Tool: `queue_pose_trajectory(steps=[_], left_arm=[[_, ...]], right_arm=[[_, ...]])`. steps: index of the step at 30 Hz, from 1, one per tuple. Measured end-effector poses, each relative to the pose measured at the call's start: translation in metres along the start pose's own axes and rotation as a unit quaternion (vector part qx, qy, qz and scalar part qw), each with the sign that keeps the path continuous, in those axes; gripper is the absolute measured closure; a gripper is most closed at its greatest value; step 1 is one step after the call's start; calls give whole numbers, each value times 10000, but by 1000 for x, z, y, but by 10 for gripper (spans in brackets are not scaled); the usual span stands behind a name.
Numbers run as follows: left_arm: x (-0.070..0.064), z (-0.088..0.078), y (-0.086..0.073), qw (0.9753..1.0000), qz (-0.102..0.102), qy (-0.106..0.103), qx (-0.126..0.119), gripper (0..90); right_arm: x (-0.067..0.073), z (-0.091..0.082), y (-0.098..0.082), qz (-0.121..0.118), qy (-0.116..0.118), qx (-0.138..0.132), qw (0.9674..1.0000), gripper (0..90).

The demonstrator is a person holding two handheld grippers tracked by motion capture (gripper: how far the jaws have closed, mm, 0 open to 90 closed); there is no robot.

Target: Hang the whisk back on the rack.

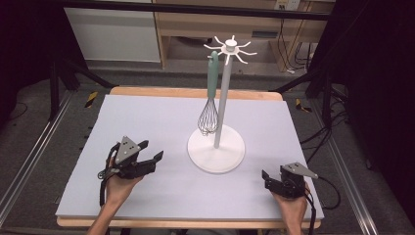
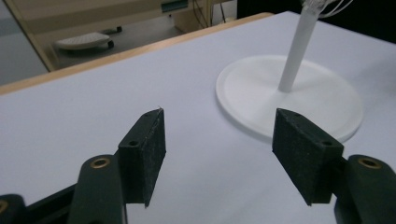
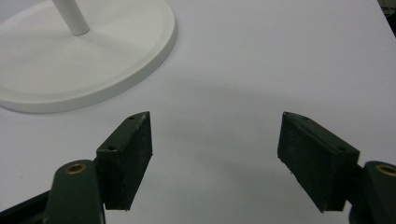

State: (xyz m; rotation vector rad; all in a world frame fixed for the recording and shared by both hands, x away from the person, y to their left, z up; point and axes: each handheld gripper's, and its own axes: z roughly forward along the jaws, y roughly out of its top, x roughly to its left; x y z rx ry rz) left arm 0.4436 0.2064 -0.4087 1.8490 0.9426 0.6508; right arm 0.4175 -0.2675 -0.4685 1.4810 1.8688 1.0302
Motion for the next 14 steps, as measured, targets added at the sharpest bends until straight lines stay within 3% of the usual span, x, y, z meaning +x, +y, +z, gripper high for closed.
queue_pose_trajectory(steps=[3,4,8,9,14], left_arm=[[4,0,-8,9999,-32,70,122,338],[11,0,-17,9996,-127,162,212,338],[19,-1,-29,9989,-250,261,281,338],[24,-2,-34,9982,-283,338,399,338],[36,-7,-45,9968,-450,480,461,336]], right_arm=[[-1,1,-1,-5,-53,32,10000,253],[-2,0,-1,38,-63,50,10000,241],[-5,1,-2,80,-118,100,9998,220],[-7,2,-3,102,-165,149,9997,208],[-9,2,-4,85,-231,204,9995,203]])
